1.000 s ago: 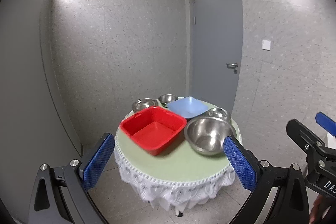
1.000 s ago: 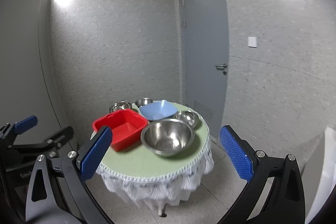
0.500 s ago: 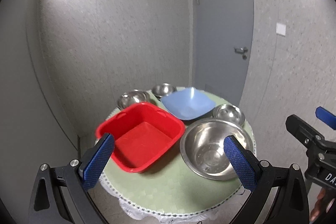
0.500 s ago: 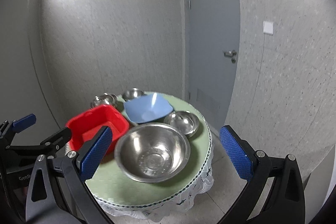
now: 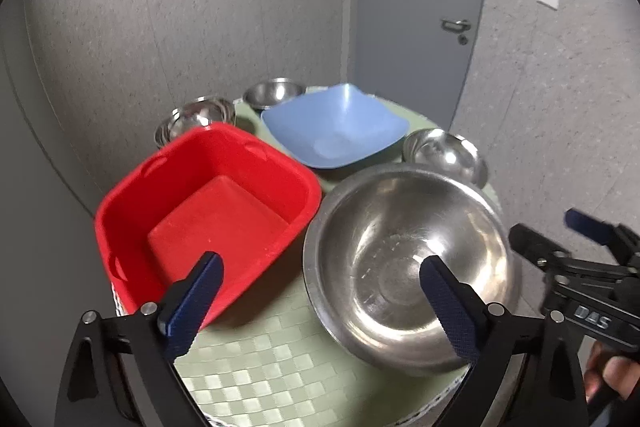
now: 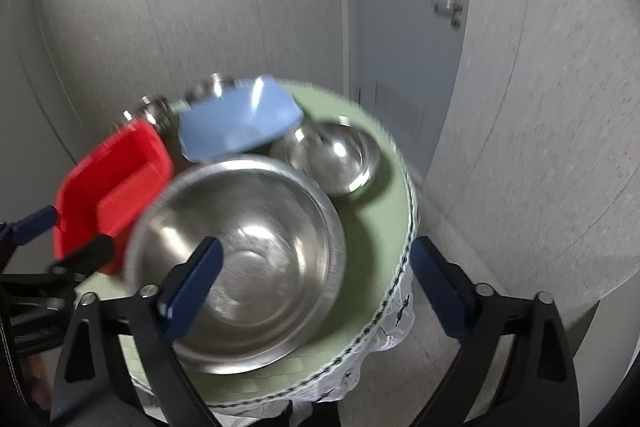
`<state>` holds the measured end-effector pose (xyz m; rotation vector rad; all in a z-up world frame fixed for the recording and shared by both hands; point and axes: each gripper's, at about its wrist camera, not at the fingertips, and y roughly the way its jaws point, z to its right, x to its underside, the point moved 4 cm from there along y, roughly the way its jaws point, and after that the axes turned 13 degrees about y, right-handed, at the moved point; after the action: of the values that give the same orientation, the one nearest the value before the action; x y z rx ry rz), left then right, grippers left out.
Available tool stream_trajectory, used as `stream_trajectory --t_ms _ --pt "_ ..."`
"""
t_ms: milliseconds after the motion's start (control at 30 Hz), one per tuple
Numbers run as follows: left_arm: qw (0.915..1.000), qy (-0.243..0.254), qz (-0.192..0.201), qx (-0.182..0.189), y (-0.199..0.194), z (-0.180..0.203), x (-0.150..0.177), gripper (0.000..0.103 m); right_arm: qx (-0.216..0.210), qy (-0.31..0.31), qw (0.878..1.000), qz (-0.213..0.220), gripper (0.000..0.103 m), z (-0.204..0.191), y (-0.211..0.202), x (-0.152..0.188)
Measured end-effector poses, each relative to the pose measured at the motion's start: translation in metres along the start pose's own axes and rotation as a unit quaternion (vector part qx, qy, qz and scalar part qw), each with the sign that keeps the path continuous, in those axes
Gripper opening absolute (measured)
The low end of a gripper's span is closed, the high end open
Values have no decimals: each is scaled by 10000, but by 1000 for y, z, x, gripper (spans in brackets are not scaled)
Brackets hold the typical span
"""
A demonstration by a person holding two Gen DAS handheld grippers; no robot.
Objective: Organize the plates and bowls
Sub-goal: 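Move both grippers toward the rim of the large steel bowl, then grasp the large steel bowl rim with the left gripper while the right gripper grasps it too, then lift the steel bowl with both grippers, lower it into the red basin, open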
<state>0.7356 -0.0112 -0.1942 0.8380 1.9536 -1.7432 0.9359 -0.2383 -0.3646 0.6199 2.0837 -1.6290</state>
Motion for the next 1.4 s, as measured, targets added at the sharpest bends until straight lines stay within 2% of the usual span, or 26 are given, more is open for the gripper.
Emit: stream_trajectory --t_ms 67,133,267,367,433,467,533,600,667,733,800,867,933,1067,1400 --pt "9997 -119 -215 -13 21 1 -1 91 -52 2 9993 -375 81 10 26 1" --pt "9990 -256 -378 -28 37 3 -2 80 -118 23 9976 -678 78 19 46 1" --pt "9957 -615 -688 -89 71 2 -2 78 -278 8 9935 -1103 70 29 78 -5" --pt "9935 -718 -883 -106 90 8 1 72 -461 -82 9897 -1350 65 31 91 -6" --pt "9919 -752 -1007 -179 104 12 3 72 -566 -130 9875 -1462 60 31 97 -6" --pt "9906 -804 -1096 -140 113 14 5 70 -626 -146 9861 -1530 54 31 100 -6" --pt "9880 -937 -1226 -8 131 15 7 56 -742 -174 9835 -1639 44 31 106 -5" --pt "9861 -1003 -1327 65 140 15 11 52 -817 -203 9811 -1742 34 29 110 -4" --pt "9848 -1046 -1374 176 149 16 16 44 -945 -219 9780 -1849 29 26 115 -4" --pt "9836 -1075 -1419 294 159 18 17 25 -1057 -269 9758 -1897 24 23 116 -4" --pt "9834 -1055 -1438 342 166 20 18 14 -1213 -315 9727 -1953 14 21 114 -2" --pt "9839 -1025 -1430 308 169 21 21 13 -1269 -394 9708 -1997 9 17 115 -1" --pt "9840 -1018 -1432 285 169 23 24 9 -1302 -438 9704 -1988 8 15 116 -1" --pt "9854 -940 -1377 346 165 25 27 8 -1294 -481 9706 -1971 8 13 117 -1" --pt "9967 -426 -542 436 112 24 3 8 -1332 -412 9793 -1470 8 14 70 -21"
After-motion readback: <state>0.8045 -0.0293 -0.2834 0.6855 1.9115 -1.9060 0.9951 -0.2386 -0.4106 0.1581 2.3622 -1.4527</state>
